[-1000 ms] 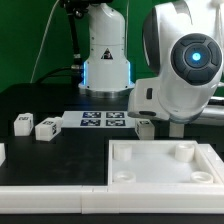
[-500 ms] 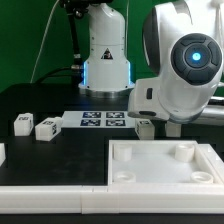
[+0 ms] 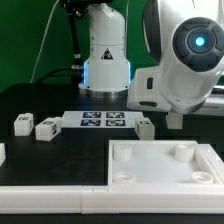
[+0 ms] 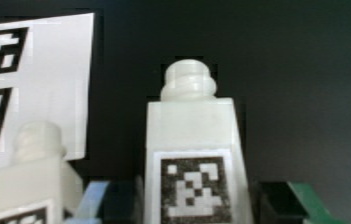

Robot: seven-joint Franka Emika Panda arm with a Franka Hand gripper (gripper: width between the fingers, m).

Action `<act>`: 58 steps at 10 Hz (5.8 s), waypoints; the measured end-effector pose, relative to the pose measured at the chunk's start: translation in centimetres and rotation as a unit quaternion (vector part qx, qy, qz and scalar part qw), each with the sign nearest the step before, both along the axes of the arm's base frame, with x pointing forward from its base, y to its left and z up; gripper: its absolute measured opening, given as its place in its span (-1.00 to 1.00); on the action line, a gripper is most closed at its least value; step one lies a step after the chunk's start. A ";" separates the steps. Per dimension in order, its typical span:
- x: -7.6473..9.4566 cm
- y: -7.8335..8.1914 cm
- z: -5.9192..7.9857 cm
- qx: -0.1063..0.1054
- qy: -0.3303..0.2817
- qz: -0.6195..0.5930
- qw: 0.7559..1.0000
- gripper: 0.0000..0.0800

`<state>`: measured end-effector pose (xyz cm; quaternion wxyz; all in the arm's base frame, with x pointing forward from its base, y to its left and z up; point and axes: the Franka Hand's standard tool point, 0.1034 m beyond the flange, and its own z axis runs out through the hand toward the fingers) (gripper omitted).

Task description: Assemble one leg

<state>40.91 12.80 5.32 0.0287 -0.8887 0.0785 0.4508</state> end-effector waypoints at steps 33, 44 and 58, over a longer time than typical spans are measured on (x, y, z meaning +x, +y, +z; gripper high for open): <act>17.1 -1.1 6.4 0.018 -0.586 0.076 0.807 -0.27; 22.0 -2.2 6.2 0.041 -0.639 0.188 0.745 -0.27; 21.7 -1.3 3.8 0.038 -0.664 0.190 0.723 -0.27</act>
Offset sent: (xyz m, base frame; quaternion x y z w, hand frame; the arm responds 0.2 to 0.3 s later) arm 0.0000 0.0000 0.0000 0.0000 0.0000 0.0000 1.0000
